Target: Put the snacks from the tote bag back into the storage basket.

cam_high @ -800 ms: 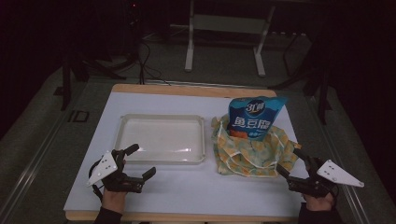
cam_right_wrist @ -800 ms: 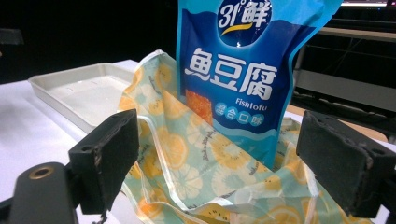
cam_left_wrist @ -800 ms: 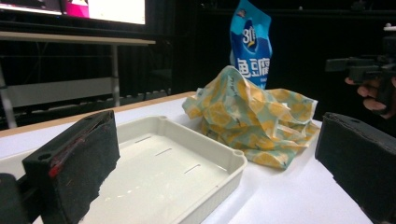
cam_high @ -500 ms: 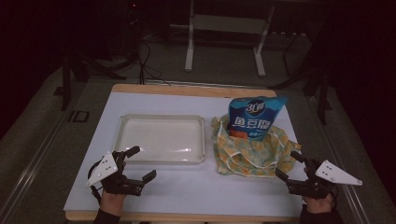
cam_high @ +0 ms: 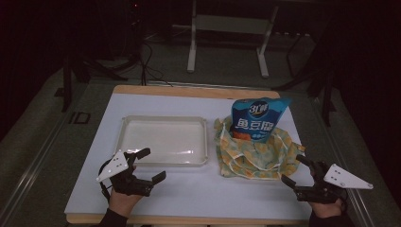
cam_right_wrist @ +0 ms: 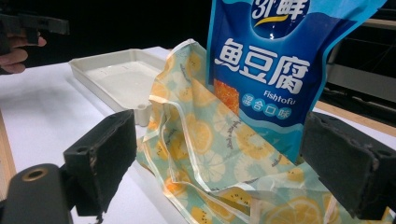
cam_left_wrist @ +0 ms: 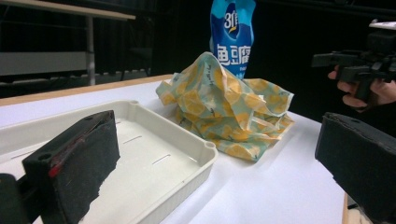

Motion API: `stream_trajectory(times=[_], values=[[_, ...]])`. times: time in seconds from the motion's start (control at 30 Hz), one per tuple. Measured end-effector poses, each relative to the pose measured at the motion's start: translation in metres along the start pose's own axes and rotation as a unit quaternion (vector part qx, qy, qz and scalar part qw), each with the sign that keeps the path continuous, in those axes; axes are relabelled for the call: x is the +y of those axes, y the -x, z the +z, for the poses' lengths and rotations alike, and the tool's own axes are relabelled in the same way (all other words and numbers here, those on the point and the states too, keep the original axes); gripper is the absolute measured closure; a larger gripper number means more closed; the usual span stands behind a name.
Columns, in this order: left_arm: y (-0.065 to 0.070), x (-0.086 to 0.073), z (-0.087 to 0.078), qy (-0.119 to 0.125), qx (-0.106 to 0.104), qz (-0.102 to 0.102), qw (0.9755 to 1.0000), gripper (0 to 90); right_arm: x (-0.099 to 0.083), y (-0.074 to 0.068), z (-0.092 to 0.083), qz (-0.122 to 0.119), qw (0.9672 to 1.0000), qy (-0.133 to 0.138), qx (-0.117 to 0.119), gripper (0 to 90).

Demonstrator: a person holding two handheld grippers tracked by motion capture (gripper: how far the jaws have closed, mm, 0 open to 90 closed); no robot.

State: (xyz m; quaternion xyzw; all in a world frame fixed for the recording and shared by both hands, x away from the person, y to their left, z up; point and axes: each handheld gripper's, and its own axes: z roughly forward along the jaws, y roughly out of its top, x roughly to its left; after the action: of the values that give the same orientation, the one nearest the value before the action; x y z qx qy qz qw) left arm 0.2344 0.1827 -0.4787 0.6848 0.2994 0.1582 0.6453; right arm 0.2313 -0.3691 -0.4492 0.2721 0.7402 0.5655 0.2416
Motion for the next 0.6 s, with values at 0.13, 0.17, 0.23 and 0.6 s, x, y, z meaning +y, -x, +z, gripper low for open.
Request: stream_trajectory(times=[0.13, 0.17, 0.23, 0.6], values=[[0.005, 0.005, 0.010, -0.009, -0.010, 0.007, 0.9999, 0.4, 0.004, 0.001, 0.000, -0.004, 0.9999, 0.003, 0.012, 11.0], [0.006, 0.006, 0.013, -0.010, -0.015, 0.007, 0.9998, 0.4, 0.005, 0.001, 0.001, -0.002, 0.9999, 0.005, 0.012, 11.0], [0.007, 0.008, 0.018, -0.012, -0.022, 0.006, 0.9997, 0.4, 0.006, 0.002, 0.002, -0.005, 0.9998, 0.000, 0.018, 11.1], [0.008, 0.027, 0.055, -0.037, -0.066, 0.022, 0.9969, 0.4, 0.013, 0.005, 0.007, -0.018, 0.9996, -0.006, 0.019, 12.7]])
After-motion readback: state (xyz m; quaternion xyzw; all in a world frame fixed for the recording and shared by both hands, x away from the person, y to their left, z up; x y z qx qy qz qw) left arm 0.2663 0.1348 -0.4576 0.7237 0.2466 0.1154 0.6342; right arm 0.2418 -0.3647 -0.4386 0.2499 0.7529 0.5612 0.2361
